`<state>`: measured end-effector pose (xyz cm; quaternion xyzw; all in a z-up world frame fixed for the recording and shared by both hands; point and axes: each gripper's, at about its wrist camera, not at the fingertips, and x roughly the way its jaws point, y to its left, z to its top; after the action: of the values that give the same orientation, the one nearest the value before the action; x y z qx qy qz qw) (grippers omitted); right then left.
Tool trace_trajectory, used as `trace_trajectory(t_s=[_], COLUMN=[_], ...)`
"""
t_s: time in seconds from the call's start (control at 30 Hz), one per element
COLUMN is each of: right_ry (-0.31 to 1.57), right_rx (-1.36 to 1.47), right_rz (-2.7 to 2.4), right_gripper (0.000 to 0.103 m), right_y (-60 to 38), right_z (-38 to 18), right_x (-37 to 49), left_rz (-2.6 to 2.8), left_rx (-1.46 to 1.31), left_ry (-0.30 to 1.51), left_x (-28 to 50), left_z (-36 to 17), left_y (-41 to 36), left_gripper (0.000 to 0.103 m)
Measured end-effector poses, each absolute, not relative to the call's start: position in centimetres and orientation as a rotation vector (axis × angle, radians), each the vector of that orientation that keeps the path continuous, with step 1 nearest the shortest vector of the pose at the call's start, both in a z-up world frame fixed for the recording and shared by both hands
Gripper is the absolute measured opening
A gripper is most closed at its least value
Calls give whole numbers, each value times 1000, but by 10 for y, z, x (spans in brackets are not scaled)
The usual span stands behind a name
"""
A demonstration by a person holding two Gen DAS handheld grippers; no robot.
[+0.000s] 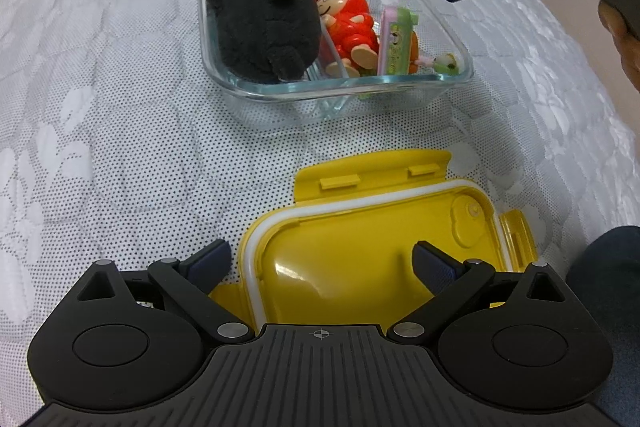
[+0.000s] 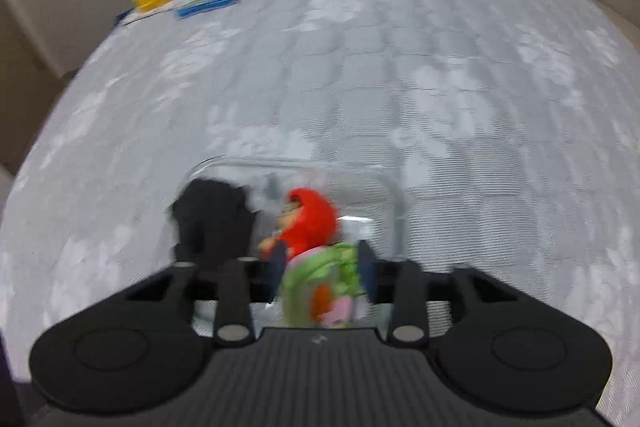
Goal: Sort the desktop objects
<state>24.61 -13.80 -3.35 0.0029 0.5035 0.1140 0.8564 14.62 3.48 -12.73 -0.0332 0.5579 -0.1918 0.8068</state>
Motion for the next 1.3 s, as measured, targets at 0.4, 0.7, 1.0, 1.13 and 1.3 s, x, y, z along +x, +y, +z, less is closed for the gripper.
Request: trace_trajectory(t_s=[0.4, 0.7, 1.0, 1.13, 1.3], right_ry=[1077, 944, 892, 919, 888], right_rx=[-104, 382, 518, 493, 243], right_rz=[214, 230, 62, 71, 97], right_gripper=[36, 36, 39, 41, 46], right_y=[-114, -169, -190, -195, -180], right_z=[-62, -15, -49, -46, -25], right_x=[244, 256, 248, 232, 235], left_rz=[-404, -406, -405, -409, -406], left_rx=[-57, -52, -51, -51, -46], left_ry=[1211, 1214, 1219, 1214, 1215], left_x=[146, 147, 149, 148, 148], left_z=[-128, -127, -127, -125, -124], left_y=[33, 31, 30, 29, 27], left_gripper=[100, 100, 100, 100, 100])
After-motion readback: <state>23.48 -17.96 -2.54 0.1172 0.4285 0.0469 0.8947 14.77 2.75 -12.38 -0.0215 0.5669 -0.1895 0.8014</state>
